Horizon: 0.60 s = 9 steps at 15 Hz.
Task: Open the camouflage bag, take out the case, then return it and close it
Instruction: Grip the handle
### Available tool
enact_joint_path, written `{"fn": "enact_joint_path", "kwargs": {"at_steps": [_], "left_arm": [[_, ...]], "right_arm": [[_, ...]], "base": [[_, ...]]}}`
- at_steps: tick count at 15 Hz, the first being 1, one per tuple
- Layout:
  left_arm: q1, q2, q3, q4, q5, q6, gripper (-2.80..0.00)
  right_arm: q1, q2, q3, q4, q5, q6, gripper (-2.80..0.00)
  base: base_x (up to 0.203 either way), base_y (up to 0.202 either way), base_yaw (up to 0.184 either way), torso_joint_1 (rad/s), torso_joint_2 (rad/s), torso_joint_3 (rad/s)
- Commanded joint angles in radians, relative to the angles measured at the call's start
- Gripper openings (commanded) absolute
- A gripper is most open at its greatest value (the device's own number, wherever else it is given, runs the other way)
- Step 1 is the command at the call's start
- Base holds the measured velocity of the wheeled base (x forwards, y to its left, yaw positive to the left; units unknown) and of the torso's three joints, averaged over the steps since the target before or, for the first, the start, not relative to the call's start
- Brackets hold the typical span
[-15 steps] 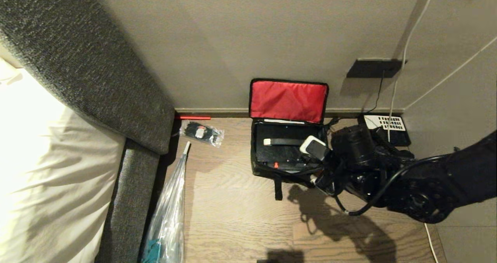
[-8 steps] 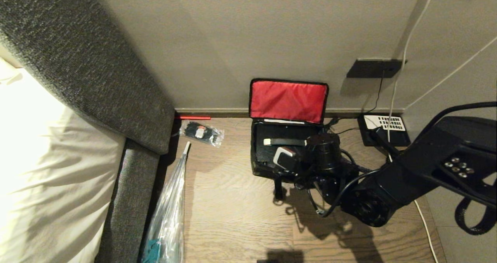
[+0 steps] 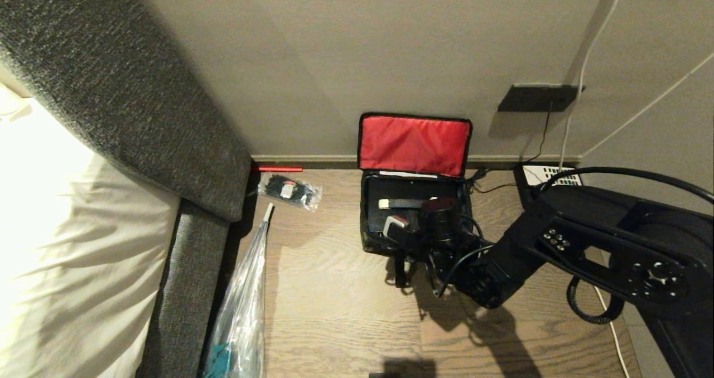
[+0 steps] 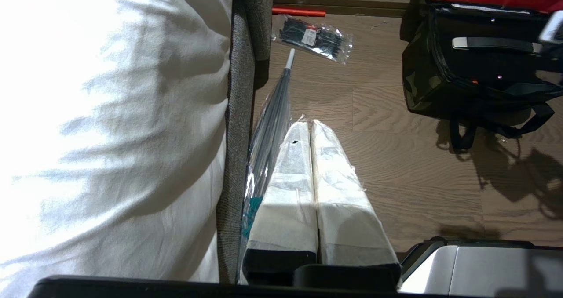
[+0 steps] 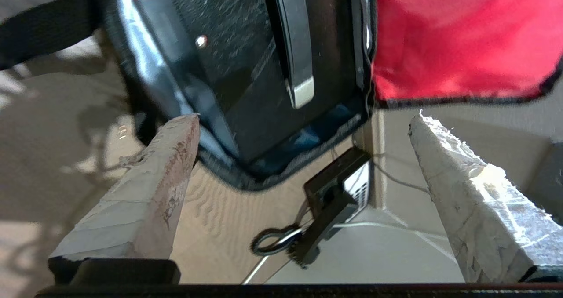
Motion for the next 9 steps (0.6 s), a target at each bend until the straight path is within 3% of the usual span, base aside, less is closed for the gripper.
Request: {"fn": "enact_joint_path", "kwargs": {"at_steps": [1, 9], "left_arm": [[0.000, 0.000, 0.000, 0.000, 0.000, 0.000, -2.80], [0.000, 0.000, 0.000, 0.000, 0.000, 0.000, -2.80]], "right_arm": [[-0.020, 0.105, -0.079, -0.025, -0.007, -0.013, 0.00], [-0.080, 0.267, -0.346, -0.050, 0.021, -0.051, 0.00]], "base": [[0.000, 0.000, 0.000, 0.000, 0.00, 0.000], [0.000, 0.000, 0.000, 0.000, 0.00, 0.000]]}}
